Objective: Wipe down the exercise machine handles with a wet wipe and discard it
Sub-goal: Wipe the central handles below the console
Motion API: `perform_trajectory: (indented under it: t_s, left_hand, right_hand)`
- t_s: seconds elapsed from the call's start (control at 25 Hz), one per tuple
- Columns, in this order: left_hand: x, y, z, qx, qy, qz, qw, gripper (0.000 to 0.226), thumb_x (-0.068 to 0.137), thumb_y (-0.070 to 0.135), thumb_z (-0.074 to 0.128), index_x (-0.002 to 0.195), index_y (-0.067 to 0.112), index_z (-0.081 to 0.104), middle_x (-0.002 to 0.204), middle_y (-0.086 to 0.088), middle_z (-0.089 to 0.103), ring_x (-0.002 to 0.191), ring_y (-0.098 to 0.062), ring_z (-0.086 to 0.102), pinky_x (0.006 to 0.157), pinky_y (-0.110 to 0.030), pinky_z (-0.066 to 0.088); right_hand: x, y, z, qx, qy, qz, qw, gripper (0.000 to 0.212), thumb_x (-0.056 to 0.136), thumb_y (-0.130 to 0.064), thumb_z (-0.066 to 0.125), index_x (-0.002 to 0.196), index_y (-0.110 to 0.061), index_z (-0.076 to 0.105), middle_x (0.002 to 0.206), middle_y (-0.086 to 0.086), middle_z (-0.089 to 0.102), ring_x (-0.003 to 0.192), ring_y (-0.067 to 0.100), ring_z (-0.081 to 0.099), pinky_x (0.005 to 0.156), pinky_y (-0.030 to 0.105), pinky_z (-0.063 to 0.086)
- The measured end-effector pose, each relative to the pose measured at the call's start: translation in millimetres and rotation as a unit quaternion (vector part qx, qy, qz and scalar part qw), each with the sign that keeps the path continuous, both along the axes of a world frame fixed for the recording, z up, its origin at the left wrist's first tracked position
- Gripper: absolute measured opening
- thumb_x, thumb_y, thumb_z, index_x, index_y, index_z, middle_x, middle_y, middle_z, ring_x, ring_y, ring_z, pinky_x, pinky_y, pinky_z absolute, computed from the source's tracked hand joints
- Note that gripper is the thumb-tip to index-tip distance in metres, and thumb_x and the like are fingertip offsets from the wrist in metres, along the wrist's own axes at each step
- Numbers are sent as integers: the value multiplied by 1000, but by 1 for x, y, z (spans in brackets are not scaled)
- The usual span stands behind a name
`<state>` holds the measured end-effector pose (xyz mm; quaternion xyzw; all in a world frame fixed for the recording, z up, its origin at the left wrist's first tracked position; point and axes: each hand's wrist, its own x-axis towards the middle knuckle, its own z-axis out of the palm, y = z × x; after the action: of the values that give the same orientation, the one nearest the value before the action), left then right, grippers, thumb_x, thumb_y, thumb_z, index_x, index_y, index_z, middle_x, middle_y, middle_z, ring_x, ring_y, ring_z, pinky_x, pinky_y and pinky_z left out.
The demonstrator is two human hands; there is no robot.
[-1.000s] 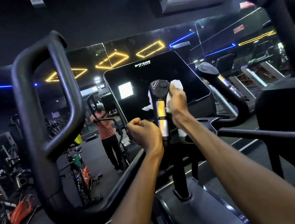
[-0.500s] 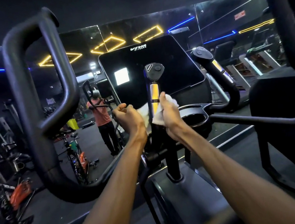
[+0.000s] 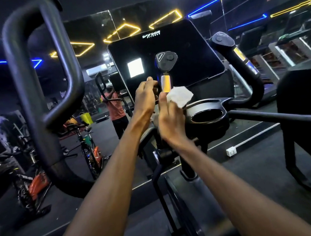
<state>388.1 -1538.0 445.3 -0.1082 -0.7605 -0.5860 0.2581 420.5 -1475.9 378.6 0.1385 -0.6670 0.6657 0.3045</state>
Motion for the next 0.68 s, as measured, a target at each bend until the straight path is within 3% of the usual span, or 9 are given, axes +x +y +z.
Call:
perform_trajectory:
  t_s: [0.08, 0.2, 0.28, 0.36, 0.4, 0.48, 0.56, 0.64, 0.68]
  left_hand:
    - [4, 5, -3, -30, -13, -33, 999, 42, 105, 42, 31, 95, 10, 56, 91, -12, 64, 80, -19, 60, 75, -33, 51]
    - [9, 14, -10, -32, -49, -99, 993, 48, 105, 47, 25, 99, 8, 51, 74, -12, 66, 60, -16, 61, 56, -27, 51]
    - [8, 14, -13, -65, -45, -108, 991, 56, 105, 51, 20, 101, 4, 52, 75, -16, 68, 63, -22, 65, 58, -30, 53]
    - [7, 13, -15, -92, -33, -105, 990, 60, 104, 52, 17, 104, 4, 52, 76, -17, 68, 67, -27, 68, 59, -31, 55]
    - [7, 13, -17, -87, -27, -109, 990, 58, 104, 53, 17, 104, 6, 52, 75, -17, 68, 66, -28, 67, 58, -32, 55]
    - [6, 15, -21, -76, -7, -112, 991, 56, 103, 53, 18, 101, 9, 51, 68, -12, 66, 58, -28, 64, 52, -33, 54]
    - [2, 17, -26, -65, 11, -106, 992, 57, 103, 54, 19, 98, 8, 52, 61, -7, 64, 51, -25, 61, 47, -31, 52]
    - [-1, 18, -27, -43, 14, -113, 993, 55, 103, 55, 21, 96, 10, 51, 59, -8, 62, 47, -23, 59, 45, -30, 50]
    - [-1, 18, -26, -34, 14, -117, 992, 53, 103, 55, 21, 96, 11, 51, 59, -9, 61, 47, -23, 58, 44, -30, 49]
  right_hand:
    - [12, -8, -31, -10, 11, 17, 1000, 49, 99, -57, 26, 81, -25, 59, 78, -3, 68, 78, 17, 65, 76, 40, 50]
    - [5, -7, -44, -119, -38, 90, 988, 51, 96, -62, 24, 74, -29, 55, 75, -9, 63, 75, 10, 60, 74, 34, 47]
    - [4, -7, -58, -133, -59, 93, 985, 56, 101, -59, 24, 78, -23, 60, 83, 0, 66, 86, 16, 63, 87, 38, 50]
    - [2, -8, -75, -175, -81, 138, 971, 58, 106, -45, 28, 99, 1, 63, 98, 19, 67, 98, 31, 64, 93, 40, 52]
    - [4, -7, -77, -218, -94, 175, 956, 62, 104, -46, 29, 111, 10, 57, 106, 25, 63, 103, 37, 62, 90, 38, 53]
    - [8, -3, -71, -294, -133, 223, 920, 81, 91, -63, 32, 119, 10, 51, 115, 28, 58, 110, 41, 57, 89, 41, 51]
    - [2, -3, -71, -294, -134, 214, 922, 80, 87, -69, 29, 113, -1, 63, 100, 17, 70, 96, 29, 67, 84, 42, 54]
    - [-10, -4, -82, -248, -70, 214, 942, 65, 106, -47, 16, 83, -17, 70, 65, -3, 71, 60, 6, 66, 59, 22, 54]
    - [-14, -5, -87, -241, -55, 209, 946, 72, 110, -34, 12, 69, -19, 70, 55, -6, 67, 48, 2, 60, 48, 16, 48]
